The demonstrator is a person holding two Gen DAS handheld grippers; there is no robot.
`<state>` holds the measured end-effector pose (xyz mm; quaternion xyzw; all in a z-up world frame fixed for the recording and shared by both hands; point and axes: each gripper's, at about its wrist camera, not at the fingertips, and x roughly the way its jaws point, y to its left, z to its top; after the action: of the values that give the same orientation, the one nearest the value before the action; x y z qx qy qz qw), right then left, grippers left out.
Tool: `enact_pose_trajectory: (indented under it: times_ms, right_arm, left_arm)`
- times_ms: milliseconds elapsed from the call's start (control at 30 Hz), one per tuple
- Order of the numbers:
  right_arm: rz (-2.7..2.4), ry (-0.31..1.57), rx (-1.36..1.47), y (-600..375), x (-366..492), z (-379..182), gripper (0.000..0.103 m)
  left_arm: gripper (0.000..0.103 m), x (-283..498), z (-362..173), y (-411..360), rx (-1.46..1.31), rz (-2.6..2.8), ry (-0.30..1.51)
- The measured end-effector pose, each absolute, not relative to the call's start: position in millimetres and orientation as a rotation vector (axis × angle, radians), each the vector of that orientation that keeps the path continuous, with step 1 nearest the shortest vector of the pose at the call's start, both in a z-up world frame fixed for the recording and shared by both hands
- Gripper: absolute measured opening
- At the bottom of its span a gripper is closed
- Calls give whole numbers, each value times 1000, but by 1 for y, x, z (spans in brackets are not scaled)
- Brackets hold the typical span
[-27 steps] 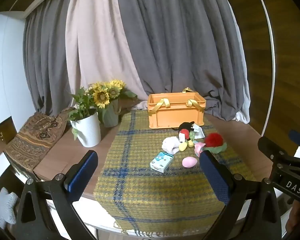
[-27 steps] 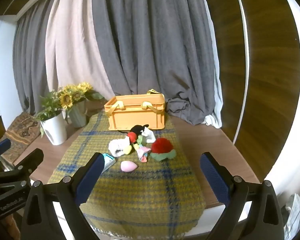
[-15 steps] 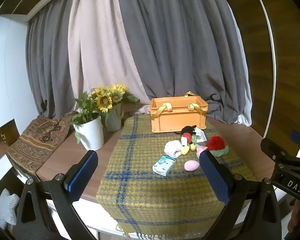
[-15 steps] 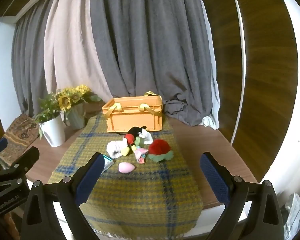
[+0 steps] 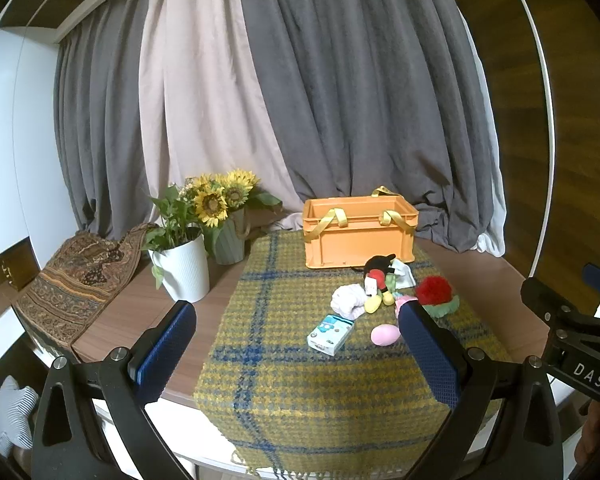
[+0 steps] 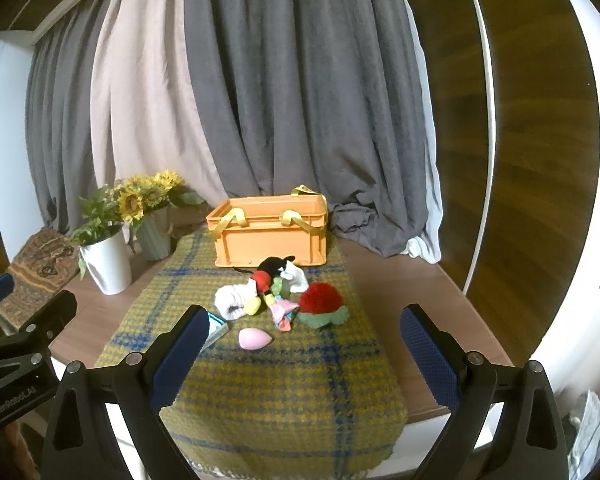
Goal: Organize soft objects
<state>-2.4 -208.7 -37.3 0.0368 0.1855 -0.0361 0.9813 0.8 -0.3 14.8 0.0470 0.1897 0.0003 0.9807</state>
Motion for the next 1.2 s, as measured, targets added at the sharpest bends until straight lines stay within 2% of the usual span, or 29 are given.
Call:
enact_pose_trajectory:
  times_ms: [1200]
  right_arm:
    - [-88, 341, 53, -202, -5, -36, 97]
  left_arm:
    - [103, 10, 14, -2, 90, 3, 367]
